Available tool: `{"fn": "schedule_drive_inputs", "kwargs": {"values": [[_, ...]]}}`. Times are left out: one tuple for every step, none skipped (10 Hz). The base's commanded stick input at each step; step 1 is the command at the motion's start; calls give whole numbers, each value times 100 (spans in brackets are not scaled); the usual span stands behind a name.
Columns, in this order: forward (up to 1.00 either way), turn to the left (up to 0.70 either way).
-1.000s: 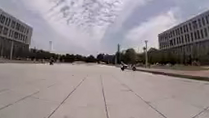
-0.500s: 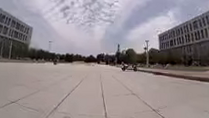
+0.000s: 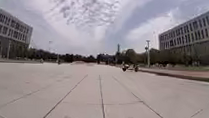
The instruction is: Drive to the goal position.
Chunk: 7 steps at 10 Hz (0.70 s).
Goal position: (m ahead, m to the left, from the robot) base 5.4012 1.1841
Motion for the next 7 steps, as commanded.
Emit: {"fn": "schedule_drive_inputs", "kwargs": {"values": [[70,0],[70,0],[70,0],[70,0],[70,0],[70,0],[70,0]]}}
